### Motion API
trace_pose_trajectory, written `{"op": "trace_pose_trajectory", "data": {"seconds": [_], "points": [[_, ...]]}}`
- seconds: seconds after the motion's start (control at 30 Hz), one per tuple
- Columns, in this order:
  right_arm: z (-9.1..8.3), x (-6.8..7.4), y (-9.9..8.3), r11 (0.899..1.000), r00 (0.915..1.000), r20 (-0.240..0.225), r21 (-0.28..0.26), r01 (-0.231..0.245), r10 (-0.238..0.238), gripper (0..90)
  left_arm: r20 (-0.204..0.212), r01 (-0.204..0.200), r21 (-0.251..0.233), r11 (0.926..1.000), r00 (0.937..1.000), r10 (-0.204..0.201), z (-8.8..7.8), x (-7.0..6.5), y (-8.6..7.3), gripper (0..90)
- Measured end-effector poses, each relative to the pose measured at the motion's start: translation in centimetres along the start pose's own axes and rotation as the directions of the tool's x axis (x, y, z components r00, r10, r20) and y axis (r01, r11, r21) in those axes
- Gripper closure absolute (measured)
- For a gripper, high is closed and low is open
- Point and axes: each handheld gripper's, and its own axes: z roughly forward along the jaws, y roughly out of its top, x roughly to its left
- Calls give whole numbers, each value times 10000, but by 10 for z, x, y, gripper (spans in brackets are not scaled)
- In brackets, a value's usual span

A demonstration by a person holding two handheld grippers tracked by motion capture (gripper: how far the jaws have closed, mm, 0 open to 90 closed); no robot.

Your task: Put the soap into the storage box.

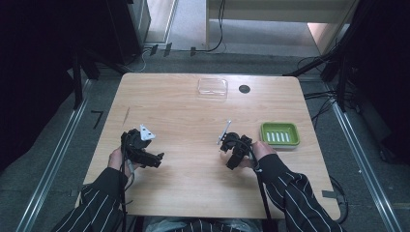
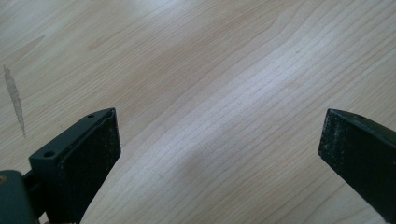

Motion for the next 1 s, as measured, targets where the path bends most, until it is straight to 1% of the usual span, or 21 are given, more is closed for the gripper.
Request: {"op": "trace_pose_trajectory", "data": {"seconds": [0.23, 0.3, 0.43, 0.47, 0.63, 0.73, 0.9, 0.93, 1.0], "points": [[-3, -4, -3, 9998, 9998, -4, 19, 179, -179, 336, -1, -15, 62, 10000, 10000, 15, 0, 0, 0, 0], [-3, -4, -4, 9999, 9999, 5, -1, 154, -154, 336, -8, -15, 55, 10000, 10000, 15, 0, 0, 0, 0], [-4, -6, -5, 9995, 9996, 19, 120, 284, -285, 336, 3, 62, 27, 10000, 10000, -62, 0, 1, -1, 0], [-4, -6, -6, 9996, 9997, 19, 117, 243, -243, 336, 6, 46, 26, 10000, 10000, -46, 0, 1, -1, 0], [-5, -7, -8, 9993, 9995, -9, 191, 322, -322, 336, 18, 20, 40, 10000, 10000, -21, 0, 1, 0, 0], [-5, -8, -9, 9985, 9987, 14, 165, 518, -518, 336, 35, 41, 35, 10000, 10000, -41, 1, 1, -1, 0], [-9, -11, -12, 9986, 9987, 61, 139, 505, -506, 336, 19, -26, 64, 10000, 10000, 25, 0, 1, 0, 0], [-11, -12, -13, 9990, 9990, 85, 109, 438, -439, 336, 17, -14, 51, 10000, 10000, 14, 0, 1, 0, 0], [-12, -14, -15, 9987, 9987, 134, 99, 498, -499, 336, 7, -19, 52, 10000, 10000, 19, 0, 1, 0, 0]]}}
